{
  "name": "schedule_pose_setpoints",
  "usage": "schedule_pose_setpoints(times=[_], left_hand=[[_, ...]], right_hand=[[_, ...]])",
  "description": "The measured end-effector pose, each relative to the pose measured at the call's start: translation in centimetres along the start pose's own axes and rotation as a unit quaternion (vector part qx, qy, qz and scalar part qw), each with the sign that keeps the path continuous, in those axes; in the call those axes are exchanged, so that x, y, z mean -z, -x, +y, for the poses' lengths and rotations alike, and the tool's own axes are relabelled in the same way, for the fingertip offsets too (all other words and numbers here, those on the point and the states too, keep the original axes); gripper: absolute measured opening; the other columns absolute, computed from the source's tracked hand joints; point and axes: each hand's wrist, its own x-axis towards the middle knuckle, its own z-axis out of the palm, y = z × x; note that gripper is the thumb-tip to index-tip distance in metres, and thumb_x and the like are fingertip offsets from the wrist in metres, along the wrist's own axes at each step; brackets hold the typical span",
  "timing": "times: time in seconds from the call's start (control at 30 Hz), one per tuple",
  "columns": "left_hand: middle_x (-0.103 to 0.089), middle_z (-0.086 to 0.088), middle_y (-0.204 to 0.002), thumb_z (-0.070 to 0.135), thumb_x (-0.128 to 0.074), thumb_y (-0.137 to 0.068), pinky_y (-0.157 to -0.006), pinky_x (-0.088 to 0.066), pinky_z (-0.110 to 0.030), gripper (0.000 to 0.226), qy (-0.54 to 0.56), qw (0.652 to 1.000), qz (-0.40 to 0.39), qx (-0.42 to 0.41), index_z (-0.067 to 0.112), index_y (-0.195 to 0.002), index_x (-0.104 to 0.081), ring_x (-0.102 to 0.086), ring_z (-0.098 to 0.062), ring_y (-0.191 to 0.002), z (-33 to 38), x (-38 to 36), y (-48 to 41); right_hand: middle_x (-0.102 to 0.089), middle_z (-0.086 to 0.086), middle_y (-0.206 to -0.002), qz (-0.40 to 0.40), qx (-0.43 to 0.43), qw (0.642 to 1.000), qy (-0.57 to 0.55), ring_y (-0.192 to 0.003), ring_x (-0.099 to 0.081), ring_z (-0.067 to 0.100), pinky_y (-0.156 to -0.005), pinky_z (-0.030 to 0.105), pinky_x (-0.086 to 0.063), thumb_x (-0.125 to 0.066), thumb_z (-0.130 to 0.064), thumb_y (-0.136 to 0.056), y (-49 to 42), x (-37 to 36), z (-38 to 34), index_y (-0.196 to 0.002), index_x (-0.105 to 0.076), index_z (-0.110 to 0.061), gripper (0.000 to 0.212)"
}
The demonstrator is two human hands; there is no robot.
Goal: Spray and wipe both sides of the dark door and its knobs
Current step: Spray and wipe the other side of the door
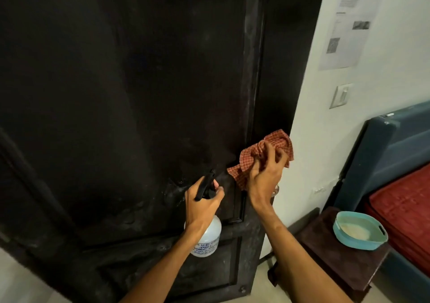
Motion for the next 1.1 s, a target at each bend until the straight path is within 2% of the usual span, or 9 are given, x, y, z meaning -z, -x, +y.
schedule_pose_setpoints(times=[0.1,0.2,0.37,0.57,0.67,0.77,0.83,0.93,1.1], left_hand=[[-0.055,0.009,-0.053,0.006,-0.075,-0.085,-0.058,-0.048,-0.033,0.032,-0.01,0.999,0.032,0.013,0.022,-0.065,-0.057,-0.054,-0.008,-0.051,-0.5,1.5,0.0],[-0.068,0.006,-0.066,0.011,-0.083,-0.081,-0.069,-0.056,-0.032,0.022,-0.01,0.999,0.032,0.026,0.02,-0.073,-0.065,-0.068,-0.01,-0.066,-1.2,3.3,0.3],[-0.067,0.004,-0.066,0.011,-0.085,-0.081,-0.069,-0.055,-0.027,0.022,-0.023,0.998,0.06,0.02,0.014,-0.073,-0.064,-0.068,-0.013,-0.067,-1.8,5.8,0.3],[-0.067,0.006,-0.066,0.014,-0.087,-0.08,-0.067,-0.05,-0.017,0.026,-0.039,0.995,0.087,0.03,0.016,-0.071,-0.063,-0.066,-0.01,-0.066,-2.7,8.6,1.5],[-0.068,0.005,-0.067,0.015,-0.089,-0.078,-0.067,-0.052,-0.017,0.025,-0.035,0.995,0.089,0.031,0.014,-0.074,-0.064,-0.067,-0.01,-0.067,-2.7,10.1,1.0],[-0.067,0.007,-0.067,0.005,-0.083,-0.078,-0.067,-0.05,-0.016,0.022,-0.064,0.991,0.108,0.036,0.016,-0.072,-0.065,-0.067,-0.009,-0.067,-3.6,11.7,1.1],[-0.067,0.007,-0.067,0.003,-0.082,-0.077,-0.067,-0.049,-0.014,0.022,-0.072,0.989,0.116,0.049,0.015,-0.073,-0.065,-0.066,-0.009,-0.068,-4.2,12.3,1.6],[-0.067,0.004,-0.067,0.007,-0.087,-0.077,-0.068,-0.049,-0.013,0.024,-0.064,0.988,0.126,0.056,0.014,-0.073,-0.064,-0.066,-0.008,-0.068,-4.3,13.1,2.3],[-0.068,-0.001,-0.068,0.008,-0.089,-0.076,-0.071,-0.054,-0.022,0.025,-0.029,0.984,0.162,0.067,0.011,-0.075,-0.065,-0.067,-0.012,-0.068,-4.4,15.4,1.9]], right_hand=[[-0.04,0.015,-0.15,-0.126,0.013,0.992,0.001,-0.136,-0.034,0.012,-0.121,0.043,-0.034,-0.059,0.016,-0.08,4.6,-1.4,1.4,-0.142,-0.055,-0.009,0.067],[-0.05,0.012,-0.141,-0.176,0.024,0.984,0.0,-0.13,-0.048,0.024,-0.11,0.051,-0.043,-0.059,0.018,-0.075,7.4,-1.6,2.0,-0.129,-0.061,-0.006,0.06],[-0.048,0.015,-0.136,-0.047,0.053,0.996,-0.055,-0.126,-0.048,0.021,-0.11,0.03,-0.04,-0.061,0.008,-0.088,3.0,-2.9,-2.8,-0.128,-0.064,-0.007,0.043],[-0.053,0.006,-0.128,-0.31,0.153,0.938,0.015,-0.116,-0.059,0.026,-0.102,0.025,-0.045,-0.053,0.013,-0.066,11.5,-4.5,-0.3,-0.125,-0.069,-0.012,0.066],[-0.053,0.003,-0.128,-0.233,0.113,0.965,-0.029,-0.117,-0.053,0.012,-0.103,0.017,-0.042,-0.053,0.019,-0.069,10.2,-5.1,-2.9,-0.128,-0.07,-0.015,0.07],[-0.046,0.014,-0.141,-0.185,0.161,0.969,-0.044,-0.134,-0.045,0.024,-0.116,0.031,-0.036,-0.058,0.014,-0.081,9.3,-6.4,-6.9,-0.138,-0.063,-0.01,0.062],[-0.044,0.016,-0.145,-0.27,0.237,0.933,-0.011,-0.137,-0.043,0.03,-0.119,0.038,-0.035,-0.061,0.008,-0.083,10.8,-7.1,-6.6,-0.141,-0.059,-0.01,0.061],[-0.055,0.004,-0.129,-0.434,0.229,0.87,0.041,-0.119,-0.057,0.025,-0.096,0.053,-0.053,-0.069,-0.012,-0.089,13.1,-7.3,-4.3,-0.127,-0.065,-0.023,0.039],[-0.051,0.013,-0.136,-0.253,0.242,0.935,-0.051,-0.123,-0.051,0.022,-0.105,0.028,-0.046,-0.051,-0.001,-0.084,11.4,-8.0,-8.6,-0.128,-0.068,-0.009,0.047]])
